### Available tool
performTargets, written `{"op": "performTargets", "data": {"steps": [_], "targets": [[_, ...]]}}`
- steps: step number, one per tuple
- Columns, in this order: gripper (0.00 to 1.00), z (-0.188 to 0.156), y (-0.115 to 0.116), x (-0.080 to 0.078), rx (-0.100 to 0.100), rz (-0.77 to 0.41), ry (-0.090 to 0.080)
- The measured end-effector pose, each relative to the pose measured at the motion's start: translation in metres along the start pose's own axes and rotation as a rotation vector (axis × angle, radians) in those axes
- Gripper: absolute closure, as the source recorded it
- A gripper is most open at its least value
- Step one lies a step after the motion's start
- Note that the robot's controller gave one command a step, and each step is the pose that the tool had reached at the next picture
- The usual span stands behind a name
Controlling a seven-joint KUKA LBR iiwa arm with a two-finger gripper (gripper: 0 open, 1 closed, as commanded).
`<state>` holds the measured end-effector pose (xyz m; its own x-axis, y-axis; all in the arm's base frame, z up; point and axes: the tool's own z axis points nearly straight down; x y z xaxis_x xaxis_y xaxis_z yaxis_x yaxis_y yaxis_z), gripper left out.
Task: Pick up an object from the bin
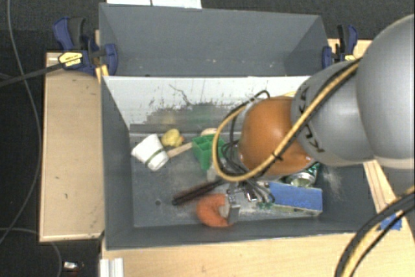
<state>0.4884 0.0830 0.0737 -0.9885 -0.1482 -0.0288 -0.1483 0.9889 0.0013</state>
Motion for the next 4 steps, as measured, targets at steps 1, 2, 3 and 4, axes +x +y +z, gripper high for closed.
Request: {"op": "performTargets", "data": {"steps": [1, 2, 3, 4], "targets": [[0.00, 0.000, 0.001, -0.004, -0.001, -0.206, -0.001], [0.00, 0.002, -0.002, -0.007, -0.001, -0.235, -0.006], [0.00, 0.002, -0.003, -0.009, -0.001, -0.165, -0.008], [0.00, 0.003, -0.014, -0.016, -0.001, -0.399, -0.011]]}}
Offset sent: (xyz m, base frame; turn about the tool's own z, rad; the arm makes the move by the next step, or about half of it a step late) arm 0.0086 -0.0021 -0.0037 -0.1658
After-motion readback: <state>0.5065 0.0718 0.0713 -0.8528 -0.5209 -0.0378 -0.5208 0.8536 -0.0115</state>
